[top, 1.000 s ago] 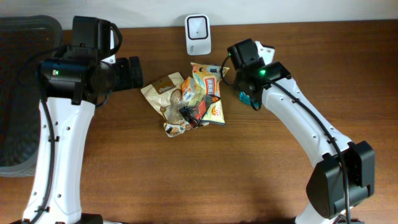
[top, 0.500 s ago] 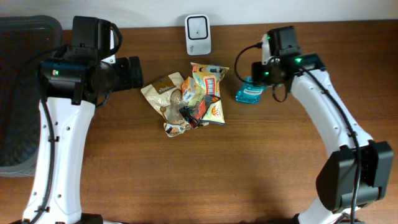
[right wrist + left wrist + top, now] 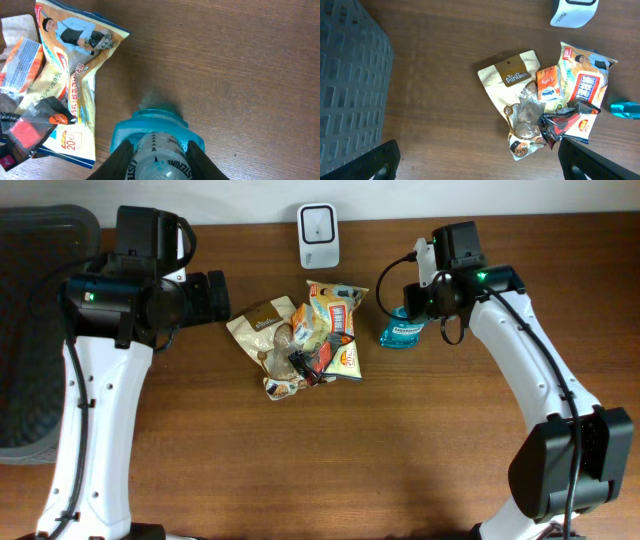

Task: Scan the item barcode

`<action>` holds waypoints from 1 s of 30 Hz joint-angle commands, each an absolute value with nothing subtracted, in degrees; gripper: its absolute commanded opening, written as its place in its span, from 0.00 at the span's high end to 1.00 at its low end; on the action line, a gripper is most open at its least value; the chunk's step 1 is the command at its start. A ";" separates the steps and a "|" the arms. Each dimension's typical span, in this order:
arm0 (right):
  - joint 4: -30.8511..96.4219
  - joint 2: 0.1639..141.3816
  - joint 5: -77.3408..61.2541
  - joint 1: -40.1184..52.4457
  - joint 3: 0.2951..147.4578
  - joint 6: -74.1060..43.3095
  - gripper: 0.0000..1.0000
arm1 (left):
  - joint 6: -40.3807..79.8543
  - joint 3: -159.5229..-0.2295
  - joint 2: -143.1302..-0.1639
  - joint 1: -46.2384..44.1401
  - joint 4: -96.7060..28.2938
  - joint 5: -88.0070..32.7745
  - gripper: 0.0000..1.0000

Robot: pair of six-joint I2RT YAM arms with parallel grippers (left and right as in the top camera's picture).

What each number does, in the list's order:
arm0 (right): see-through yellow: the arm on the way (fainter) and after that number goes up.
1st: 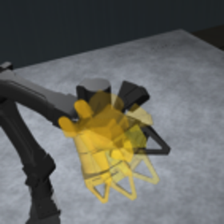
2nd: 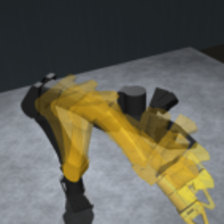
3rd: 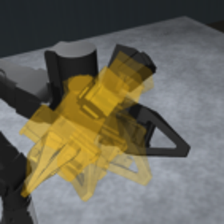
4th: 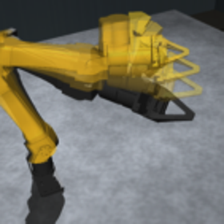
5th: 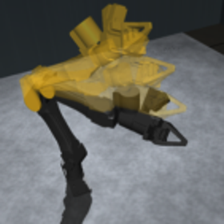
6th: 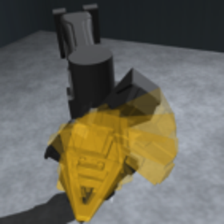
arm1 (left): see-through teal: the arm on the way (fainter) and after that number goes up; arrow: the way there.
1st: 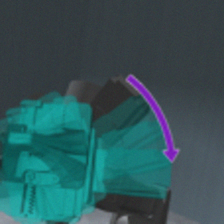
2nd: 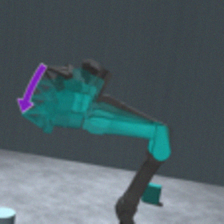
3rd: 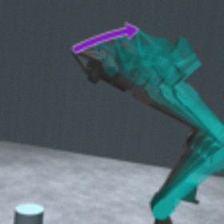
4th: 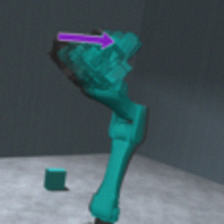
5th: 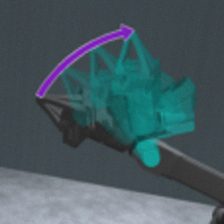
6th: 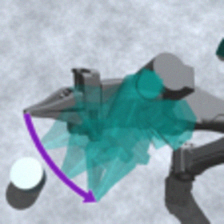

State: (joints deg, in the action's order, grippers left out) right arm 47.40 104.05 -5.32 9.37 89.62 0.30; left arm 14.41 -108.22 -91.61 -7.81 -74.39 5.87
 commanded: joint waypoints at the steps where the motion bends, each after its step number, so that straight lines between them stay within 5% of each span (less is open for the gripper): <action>1: 48.66 103.98 -5.37 10.52 89.19 -0.23 0.65 | 14.96 -108.57 -91.83 -7.62 -74.65 6.28 0.01; 18: 51.77 103.85 -1.98 11.60 94.70 -6.31 0.26 | 14.96 -108.57 -91.83 -7.62 -74.65 6.28 0.01; 21: 58.04 103.53 0.25 11.60 100.57 -8.10 0.00 | 14.96 -108.57 -91.83 -7.62 -74.65 6.28 0.01; 30: 71.31 97.12 -0.49 11.62 108.44 -12.97 0.02 | 14.96 -108.57 -91.83 -7.62 -74.65 6.28 0.01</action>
State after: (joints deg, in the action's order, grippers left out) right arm 69.25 101.67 -0.89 11.35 106.65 -10.63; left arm 14.41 -108.22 -91.61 -7.81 -74.54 5.87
